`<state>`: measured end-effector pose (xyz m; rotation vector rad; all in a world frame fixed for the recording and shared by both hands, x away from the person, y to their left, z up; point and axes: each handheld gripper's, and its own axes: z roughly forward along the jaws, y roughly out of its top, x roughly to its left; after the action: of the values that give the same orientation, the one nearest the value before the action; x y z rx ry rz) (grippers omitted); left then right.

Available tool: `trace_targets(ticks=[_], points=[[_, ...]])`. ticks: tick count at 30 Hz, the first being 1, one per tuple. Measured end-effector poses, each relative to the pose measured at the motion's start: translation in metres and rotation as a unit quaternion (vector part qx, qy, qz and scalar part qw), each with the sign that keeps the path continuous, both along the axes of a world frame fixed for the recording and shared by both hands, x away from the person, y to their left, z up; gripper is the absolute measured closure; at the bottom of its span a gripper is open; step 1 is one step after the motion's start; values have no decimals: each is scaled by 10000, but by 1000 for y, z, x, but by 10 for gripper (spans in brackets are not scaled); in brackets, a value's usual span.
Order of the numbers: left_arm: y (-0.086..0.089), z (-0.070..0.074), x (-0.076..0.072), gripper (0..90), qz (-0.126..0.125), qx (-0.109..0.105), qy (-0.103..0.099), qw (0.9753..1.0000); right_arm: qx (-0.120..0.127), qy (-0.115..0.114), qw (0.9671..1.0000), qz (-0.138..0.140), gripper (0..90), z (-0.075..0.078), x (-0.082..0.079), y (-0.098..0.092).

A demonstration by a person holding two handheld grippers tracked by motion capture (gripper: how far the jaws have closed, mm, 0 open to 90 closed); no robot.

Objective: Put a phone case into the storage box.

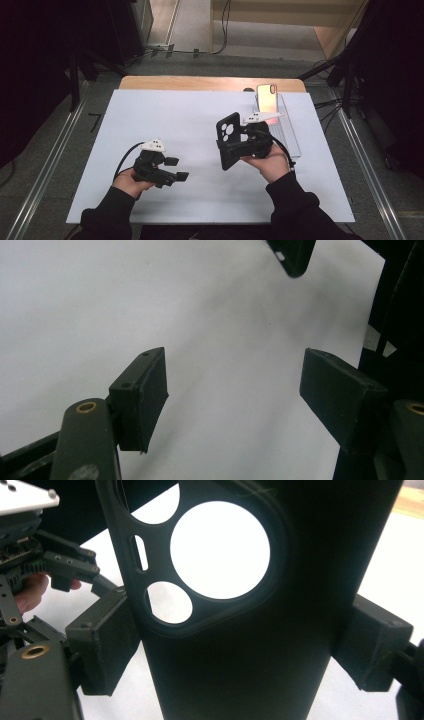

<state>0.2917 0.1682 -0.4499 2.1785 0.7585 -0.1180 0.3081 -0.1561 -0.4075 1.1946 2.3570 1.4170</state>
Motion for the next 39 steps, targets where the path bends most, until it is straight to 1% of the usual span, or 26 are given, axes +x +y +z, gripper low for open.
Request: trace_targets(ticks=[6, 7, 11, 12, 15, 20, 23, 26, 31, 32, 34, 39], points=[[5, -1, 0, 273, 78, 29, 1, 10000, 55, -10, 10000, -70, 127, 11, 2, -12], [5, -1, 0, 273, 90, 9, 20, 10000, 57, -31, 10000, -72, 127, 13, 3, -14], [6, -3, 1, 273, 171, 25, 59, 9998, 78, -61, 9998, -153, 127, 22, 4, -23], [7, -3, 1, 273, 148, 35, 53, 9999, 90, -51, 9998, -180, 127, 24, 4, -25], [9, -3, 0, 273, 214, -13, 47, 9998, 88, -80, 9996, -246, 127, 29, 5, -30], [11, -4, -1, 273, 261, 32, 59, 9996, 136, -136, 9992, -363, 127, 36, 9, -41], [13, -4, -3, 273, 280, 27, 53, 9996, 95, -165, 9987, -464, 127, 41, 10, -48], [15, -4, -5, 273, 311, 3, 55, 9995, 118, -197, 9980, -589, 127, 45, 13, -56], [18, -4, -6, 273, 373, 29, 52, 9993, 167, -231, 9965, -785, 127, 51, 17, -69], [19, -4, -6, 273, 384, -2, 63, 9992, 177, -244, 9961, -826, 127, 51, 18, -71], [20, -4, -7, 273, 402, 24, 64, 9992, 168, -267, 9954, -908, 127, 52, 20, -76], [22, -5, -8, 273, 451, 7, 66, 9990, 133, -319, 9923, -1191, 127, 52, 26, -87]])
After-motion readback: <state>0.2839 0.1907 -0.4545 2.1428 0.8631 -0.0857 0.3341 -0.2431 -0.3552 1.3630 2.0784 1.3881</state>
